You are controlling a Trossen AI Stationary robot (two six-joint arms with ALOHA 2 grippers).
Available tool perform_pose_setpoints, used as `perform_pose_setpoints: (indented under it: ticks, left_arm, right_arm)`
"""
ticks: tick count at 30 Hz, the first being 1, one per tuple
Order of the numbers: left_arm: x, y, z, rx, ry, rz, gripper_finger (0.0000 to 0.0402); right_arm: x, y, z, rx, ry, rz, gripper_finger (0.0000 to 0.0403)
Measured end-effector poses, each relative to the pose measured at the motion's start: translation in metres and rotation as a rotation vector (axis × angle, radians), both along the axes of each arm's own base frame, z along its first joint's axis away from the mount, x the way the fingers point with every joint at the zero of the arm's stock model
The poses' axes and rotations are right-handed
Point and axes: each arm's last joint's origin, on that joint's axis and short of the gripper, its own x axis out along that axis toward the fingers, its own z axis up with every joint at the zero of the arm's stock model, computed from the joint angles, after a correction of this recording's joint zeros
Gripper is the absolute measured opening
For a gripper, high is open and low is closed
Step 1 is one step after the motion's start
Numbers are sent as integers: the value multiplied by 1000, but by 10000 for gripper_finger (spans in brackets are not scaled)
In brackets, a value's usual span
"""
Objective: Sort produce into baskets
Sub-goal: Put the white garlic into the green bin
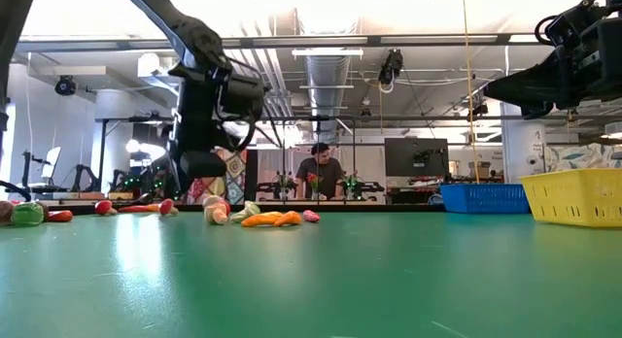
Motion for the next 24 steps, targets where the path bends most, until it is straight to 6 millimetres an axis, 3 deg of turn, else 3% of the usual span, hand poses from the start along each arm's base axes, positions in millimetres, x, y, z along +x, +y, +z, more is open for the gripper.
perform_pose_setpoints:
  ticks: [8, 11, 17, 24]
  left_arm:
    - [11, 14, 7, 69, -157, 0, 97]
    - [19, 15, 7, 8, -247, -71, 136]
    - [31, 8, 7, -141, -372, -191, 195]
    - [33, -5, 12, -173, -378, -229, 222]
  right_arm:
    - [0, 0, 0, 0, 0, 0, 68]
    - [0, 0, 0, 0, 0, 0, 68]
    - [0, 0, 0, 0, 0, 0, 68]
    - [0, 0, 0, 0, 0, 0, 68]
